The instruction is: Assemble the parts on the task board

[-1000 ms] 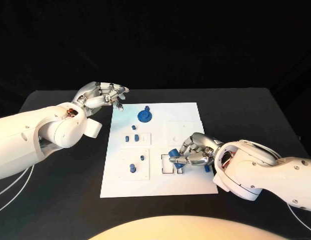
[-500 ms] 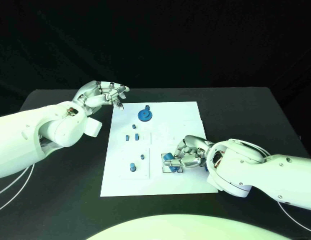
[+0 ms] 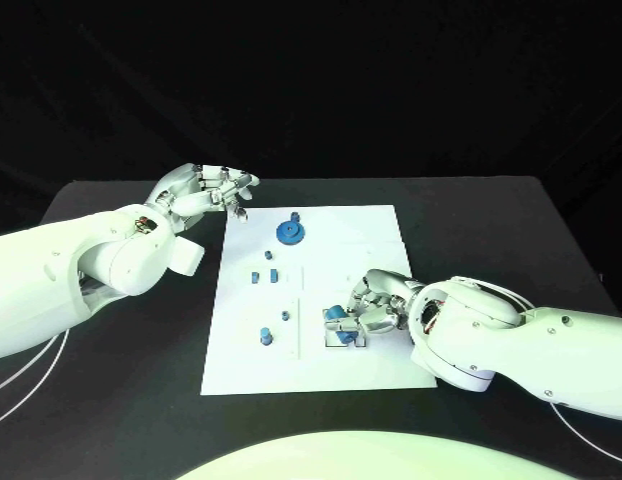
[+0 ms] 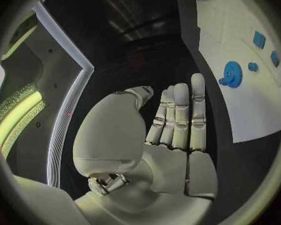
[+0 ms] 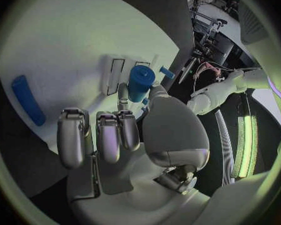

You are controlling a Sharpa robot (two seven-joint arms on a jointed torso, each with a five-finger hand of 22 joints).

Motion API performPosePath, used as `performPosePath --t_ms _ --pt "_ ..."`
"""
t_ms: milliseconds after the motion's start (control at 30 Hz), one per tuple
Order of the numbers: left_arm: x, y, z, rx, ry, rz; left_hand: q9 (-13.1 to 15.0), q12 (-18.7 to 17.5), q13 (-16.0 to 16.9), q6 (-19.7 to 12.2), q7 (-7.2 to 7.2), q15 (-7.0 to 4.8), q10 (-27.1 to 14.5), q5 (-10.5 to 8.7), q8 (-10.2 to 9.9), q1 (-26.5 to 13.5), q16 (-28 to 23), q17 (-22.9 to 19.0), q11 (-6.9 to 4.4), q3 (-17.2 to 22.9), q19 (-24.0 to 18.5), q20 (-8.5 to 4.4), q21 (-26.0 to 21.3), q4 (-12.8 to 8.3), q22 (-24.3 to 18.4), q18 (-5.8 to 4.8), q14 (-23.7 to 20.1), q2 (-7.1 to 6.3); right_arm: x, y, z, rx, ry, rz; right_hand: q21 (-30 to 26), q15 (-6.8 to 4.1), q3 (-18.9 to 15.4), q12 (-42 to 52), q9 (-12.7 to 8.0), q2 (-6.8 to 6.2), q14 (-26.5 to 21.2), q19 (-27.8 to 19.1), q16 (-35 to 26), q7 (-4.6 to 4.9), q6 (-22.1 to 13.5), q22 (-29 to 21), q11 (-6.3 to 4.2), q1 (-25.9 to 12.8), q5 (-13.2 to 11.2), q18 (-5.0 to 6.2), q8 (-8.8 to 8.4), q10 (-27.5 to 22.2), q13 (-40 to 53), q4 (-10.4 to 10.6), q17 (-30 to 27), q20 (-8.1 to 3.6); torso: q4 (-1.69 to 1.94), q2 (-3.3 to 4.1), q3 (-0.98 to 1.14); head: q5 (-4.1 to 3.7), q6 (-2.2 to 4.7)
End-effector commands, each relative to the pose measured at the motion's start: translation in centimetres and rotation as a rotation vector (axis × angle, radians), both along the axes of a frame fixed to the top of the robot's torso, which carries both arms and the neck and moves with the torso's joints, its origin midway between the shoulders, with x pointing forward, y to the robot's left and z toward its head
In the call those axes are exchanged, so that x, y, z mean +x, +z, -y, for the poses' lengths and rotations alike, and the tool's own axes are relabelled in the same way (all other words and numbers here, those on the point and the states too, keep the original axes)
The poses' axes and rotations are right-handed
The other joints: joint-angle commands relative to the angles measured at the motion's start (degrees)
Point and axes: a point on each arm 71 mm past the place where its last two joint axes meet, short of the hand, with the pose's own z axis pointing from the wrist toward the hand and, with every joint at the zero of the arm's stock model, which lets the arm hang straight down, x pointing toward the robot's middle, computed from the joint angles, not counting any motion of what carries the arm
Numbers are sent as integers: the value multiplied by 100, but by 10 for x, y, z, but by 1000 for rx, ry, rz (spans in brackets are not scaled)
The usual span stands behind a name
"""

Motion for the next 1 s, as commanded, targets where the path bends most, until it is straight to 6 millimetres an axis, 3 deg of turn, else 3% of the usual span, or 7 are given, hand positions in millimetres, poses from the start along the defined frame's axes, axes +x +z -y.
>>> performPosePath --t_ms 33,200,433,767,833,933,1000 --pt "-1 1 2 -11 -19 -3 -4 38 -6 -40 -5 -9 -35 23 -13 -34 -39 9 10 -21 38 18 -32 -1 -9 79 -38 -4 2 1 -1 -24 10 42 5 -38 -60 30 -8 -16 566 405 19 20 -1 1196 -39 -97 0 -116 19 237 955 -7 1303 -50 -1 6 -2 -1 -1" --pt "-1 1 2 -11 -19 -4 -4 38 -6 -40 -5 -9 -35 23 -13 -34 -39 9 10 -21 38 18 -32 -1 -9 79 -38 -4 2 1 -3 -26 19 46 -18 -38 -112 7 0 -119 563 400 13 23 -23 1190 -38 -295 23 -112 53 226 943 2 1292 -52 -3 1 2 -6 -1" --pt "-1 1 1 -10 -16 -4 -5 42 -10 -41 -5 -7 -36 23 -13 -56 -41 11 11 -27 43 19 -41 0 -16 79 -39 12 1 1 -4 -28 31 45 -103 -21 -230 -85 4 -465 556 378 -2 49 -114 1161 -16 -766 83 -96 89 172 881 14 1262 -41 -3 -3 0 -14 2" --pt "-1 1 0 -10 -15 -4 -5 42 -10 -41 -5 -7 -36 23 -13 -56 -41 11 11 -27 43 19 -41 0 -16 79 -39 12 -3 3 0 -30 36 55 -116 -14 -395 -106 5 -485 555 375 -5 58 -143 1158 -8 -894 94 -95 103 160 870 15 1256 -34 -2 1 2 -8 14" --pt "-1 1 0 -9 -15 -4 -5 42 -10 -41 -5 -7 -36 23 -13 -56 -41 11 11 -27 43 19 -41 0 -16 79 -39 12 -4 4 1 -21 49 53 -107 -13 -389 -101 8 -403 557 379 -1 57 -144 1164 -8 -875 95 -97 116 166 879 10 1267 -32 0 3 5 -9 11" --pt "-1 1 0 -9 -14 -4 -5 42 -10 -41 -5 -7 -36 23 -13 -56 -41 11 11 -27 43 19 -41 0 -16 79 -39 12 -8 6 3 8 81 42 25 -25 -6 -13 7 161 579 421 41 35 -150 1228 -26 -190 5 -124 165 229 967 -28 1364 -39 -3 1 2 0 15" --pt "-1 1 -1 -9 -13 -4 -5 42 -10 -41 -5 -7 -36 23 -13 -56 -41 11 11 -27 43 19 -41 0 -16 79 -39 12 -10 6 5 23 98 38 49 -30 13 0 3 160 582 428 47 29 -150 1240 -31 -60 1 -129 175 239 982 -37 1379 -44 -7 -1 0 -1 15"
